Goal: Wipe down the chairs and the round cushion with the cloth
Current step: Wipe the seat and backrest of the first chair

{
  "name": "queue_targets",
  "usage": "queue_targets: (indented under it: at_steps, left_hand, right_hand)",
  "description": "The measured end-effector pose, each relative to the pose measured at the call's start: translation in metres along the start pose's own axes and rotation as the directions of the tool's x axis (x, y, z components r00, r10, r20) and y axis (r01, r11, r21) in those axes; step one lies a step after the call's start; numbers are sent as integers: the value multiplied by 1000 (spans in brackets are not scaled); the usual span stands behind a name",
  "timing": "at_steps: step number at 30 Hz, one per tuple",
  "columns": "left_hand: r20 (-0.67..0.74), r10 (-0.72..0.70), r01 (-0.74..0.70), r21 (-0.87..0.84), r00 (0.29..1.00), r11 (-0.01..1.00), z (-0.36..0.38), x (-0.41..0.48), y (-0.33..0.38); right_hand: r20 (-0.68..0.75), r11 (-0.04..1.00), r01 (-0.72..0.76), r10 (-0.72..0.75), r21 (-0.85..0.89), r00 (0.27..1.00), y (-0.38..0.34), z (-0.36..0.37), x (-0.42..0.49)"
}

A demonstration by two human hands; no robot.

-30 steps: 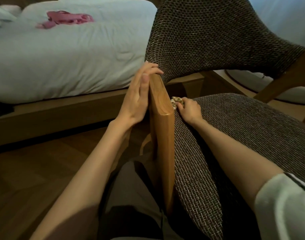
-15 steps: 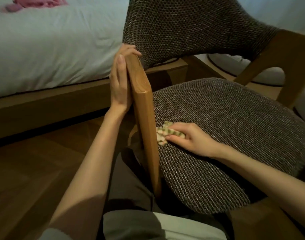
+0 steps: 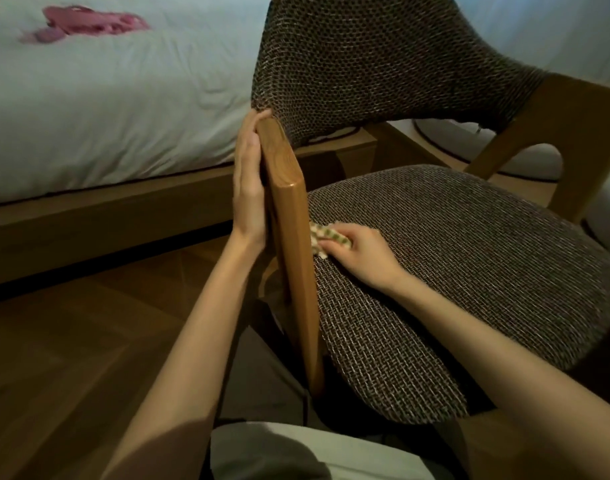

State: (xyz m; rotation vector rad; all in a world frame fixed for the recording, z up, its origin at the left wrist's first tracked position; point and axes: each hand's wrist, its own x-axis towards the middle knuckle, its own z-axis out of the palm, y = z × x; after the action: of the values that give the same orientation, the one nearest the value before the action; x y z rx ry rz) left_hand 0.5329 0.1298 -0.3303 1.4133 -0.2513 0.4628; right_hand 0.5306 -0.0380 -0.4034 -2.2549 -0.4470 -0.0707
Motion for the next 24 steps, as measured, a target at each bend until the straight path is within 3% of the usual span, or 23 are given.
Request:
queue_targets:
  at_steps: [5, 10, 15, 20, 24]
  left_hand:
    - [11, 100, -100, -31, 995, 995, 3, -46, 4]
    - [2, 285, -283, 139, 958, 949, 11, -77, -4]
    - [-47, 332, -294, 360, 942, 885, 16, -98, -32]
    - [-118, 333, -266, 385, 936, 884, 26, -120, -55]
    - [-143, 316, -242, 381, 938, 892, 28, -128, -63]
  right_hand:
    - [128, 985, 119, -135, 125, 983, -4, -5, -49]
    - [186, 971, 164, -195, 171, 963, -5, -20, -91]
    - [113, 969, 213, -227, 125, 967, -7, -25, -115]
    - [25, 977, 164, -169, 140, 985, 5, -38, -141]
    - [-232, 997, 56, -41, 58, 972, 11, -47, -166]
